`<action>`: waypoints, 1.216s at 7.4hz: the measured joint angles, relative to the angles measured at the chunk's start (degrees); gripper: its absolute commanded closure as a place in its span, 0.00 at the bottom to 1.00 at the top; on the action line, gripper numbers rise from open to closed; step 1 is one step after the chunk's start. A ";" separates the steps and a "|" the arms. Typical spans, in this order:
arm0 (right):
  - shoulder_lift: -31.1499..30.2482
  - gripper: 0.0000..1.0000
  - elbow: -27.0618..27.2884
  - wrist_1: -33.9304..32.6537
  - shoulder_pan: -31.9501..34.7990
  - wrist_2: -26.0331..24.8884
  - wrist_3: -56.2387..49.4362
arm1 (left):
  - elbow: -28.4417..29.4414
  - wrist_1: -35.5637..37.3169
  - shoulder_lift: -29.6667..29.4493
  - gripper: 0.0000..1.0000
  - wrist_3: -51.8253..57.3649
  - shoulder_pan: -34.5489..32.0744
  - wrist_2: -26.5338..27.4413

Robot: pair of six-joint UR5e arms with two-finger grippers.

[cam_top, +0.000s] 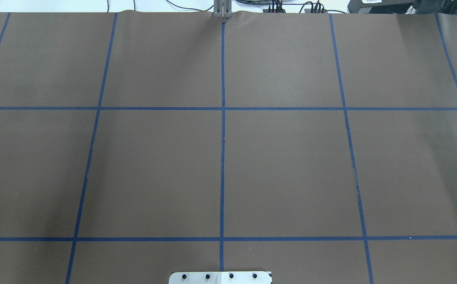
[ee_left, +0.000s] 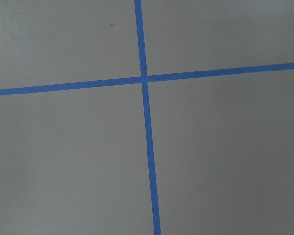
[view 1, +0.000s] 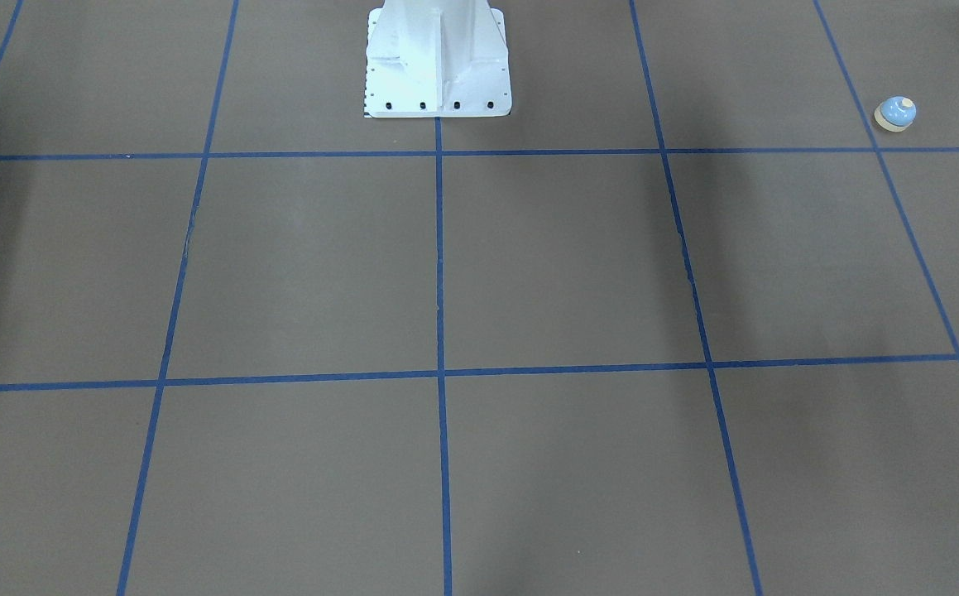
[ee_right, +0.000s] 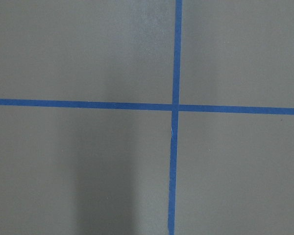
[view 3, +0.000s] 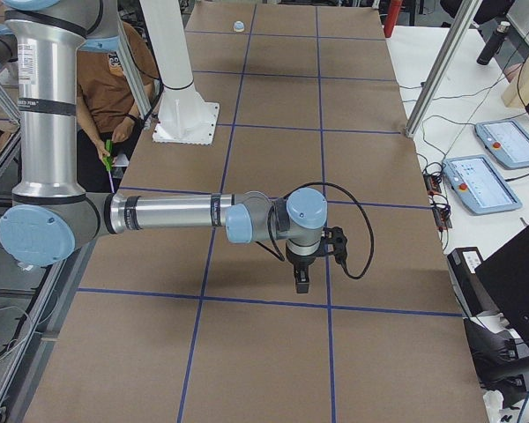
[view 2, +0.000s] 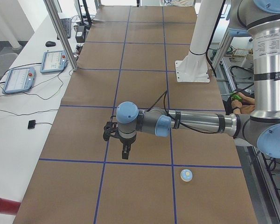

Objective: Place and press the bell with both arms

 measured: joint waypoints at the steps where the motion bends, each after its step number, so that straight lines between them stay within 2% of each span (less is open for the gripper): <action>1: -0.08 0.00 0.14 -0.24 -0.29 -0.55 -0.61 | -0.29 -0.21 -0.04 0.00 -0.05 0.00 -0.05; 5: -1.85 0.00 2.99 0.40 -0.74 -0.59 -0.22 | -1.21 0.31 0.59 0.00 -0.04 0.09 -2.91; 9: -2.05 0.00 3.49 0.51 -0.98 1.42 -0.38 | -1.39 -0.17 6.01 0.00 -0.23 1.58 -2.91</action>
